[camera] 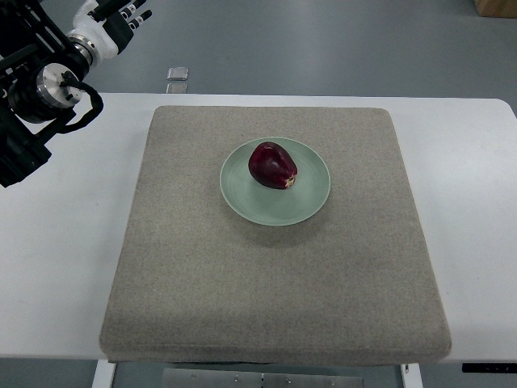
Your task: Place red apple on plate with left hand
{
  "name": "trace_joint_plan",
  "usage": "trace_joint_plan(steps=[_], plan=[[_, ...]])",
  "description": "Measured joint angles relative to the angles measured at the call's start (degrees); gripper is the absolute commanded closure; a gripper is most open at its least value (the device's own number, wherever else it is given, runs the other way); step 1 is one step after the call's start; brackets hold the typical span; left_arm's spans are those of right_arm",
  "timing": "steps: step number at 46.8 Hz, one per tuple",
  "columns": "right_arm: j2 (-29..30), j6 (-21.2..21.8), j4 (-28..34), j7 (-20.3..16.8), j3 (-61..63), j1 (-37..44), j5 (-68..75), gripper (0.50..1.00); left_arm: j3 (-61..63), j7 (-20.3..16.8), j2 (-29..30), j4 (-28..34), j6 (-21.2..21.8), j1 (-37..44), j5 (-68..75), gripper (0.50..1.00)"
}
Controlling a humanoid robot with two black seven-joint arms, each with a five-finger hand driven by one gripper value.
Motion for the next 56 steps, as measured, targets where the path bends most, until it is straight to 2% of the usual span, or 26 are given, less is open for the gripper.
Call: trace_joint_plan(steps=[6, 15, 30, 43, 56], plan=[[0.0, 0.0, 0.0, 0.0, 0.0, 0.0, 0.0, 0.570, -5.2, -1.8, -2.0, 2.5, -1.2, 2.7, 0.1, 0.504], [0.0, 0.0, 0.0, 0.0, 0.0, 0.0, 0.0, 0.570, -9.3, -4.3, -3.9, 4.4, -7.9, 6.4, 0.1, 0.501], [0.0, 0.0, 0.0, 0.0, 0.0, 0.0, 0.0, 0.570, -12.5, -4.6, -4.0, 4.4, -13.0, 10.1, 0.0, 0.500], [0.0, 0.0, 0.0, 0.0, 0.0, 0.0, 0.0, 0.570, -17.3, -4.6, -6.6, 4.6, -13.5, 13.5, 0.0, 0.500], [0.0, 0.0, 0.0, 0.0, 0.0, 0.0, 0.0, 0.570, -17.8, -4.6, -9.6, 7.4, -15.5, 14.4, 0.2, 0.500]])
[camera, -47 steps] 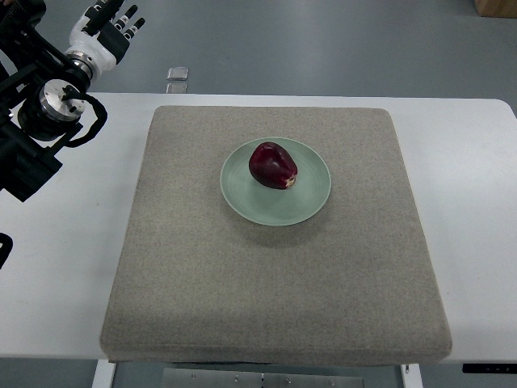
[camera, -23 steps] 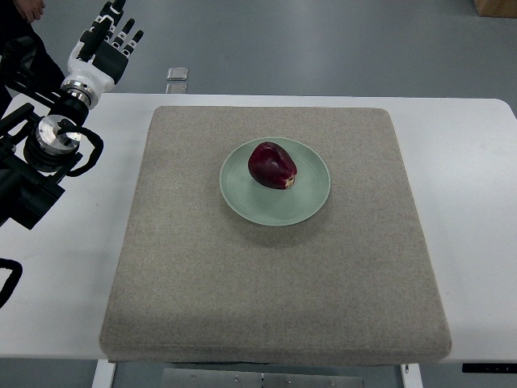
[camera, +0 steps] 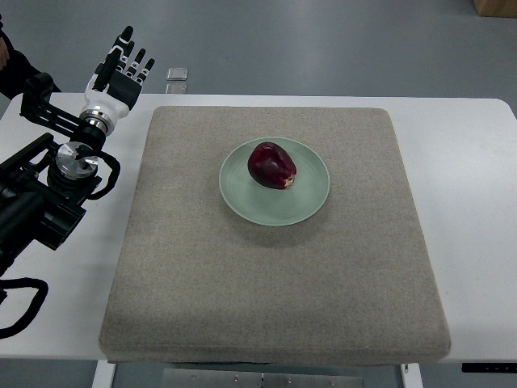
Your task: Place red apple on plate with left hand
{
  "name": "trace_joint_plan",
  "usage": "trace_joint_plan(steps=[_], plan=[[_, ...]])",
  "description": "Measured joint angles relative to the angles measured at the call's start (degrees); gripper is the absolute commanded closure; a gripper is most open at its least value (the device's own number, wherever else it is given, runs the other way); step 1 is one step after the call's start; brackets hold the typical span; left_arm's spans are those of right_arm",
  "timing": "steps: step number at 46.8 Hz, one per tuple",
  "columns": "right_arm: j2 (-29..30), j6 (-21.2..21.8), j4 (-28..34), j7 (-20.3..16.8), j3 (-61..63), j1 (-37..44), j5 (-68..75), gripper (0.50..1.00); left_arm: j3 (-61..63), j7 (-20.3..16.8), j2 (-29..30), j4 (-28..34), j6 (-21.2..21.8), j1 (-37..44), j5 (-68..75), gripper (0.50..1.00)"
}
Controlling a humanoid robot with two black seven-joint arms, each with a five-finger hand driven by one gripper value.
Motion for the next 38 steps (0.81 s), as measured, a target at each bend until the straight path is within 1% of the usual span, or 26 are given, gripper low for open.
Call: trace_joint_plan(steps=[11, 38], plan=[[0.0, 0.7, 0.7, 0.0, 0.0, 0.0, 0.2, 0.570, 0.0, 0.0, -0.1, 0.9, -1.5, -0.2, 0.0, 0.500], [0.0, 0.8, 2.6, 0.1, 0.2, 0.1, 0.3, 0.570, 0.0, 0.0, -1.5, 2.1, -1.9, -0.5, 0.4, 0.500]])
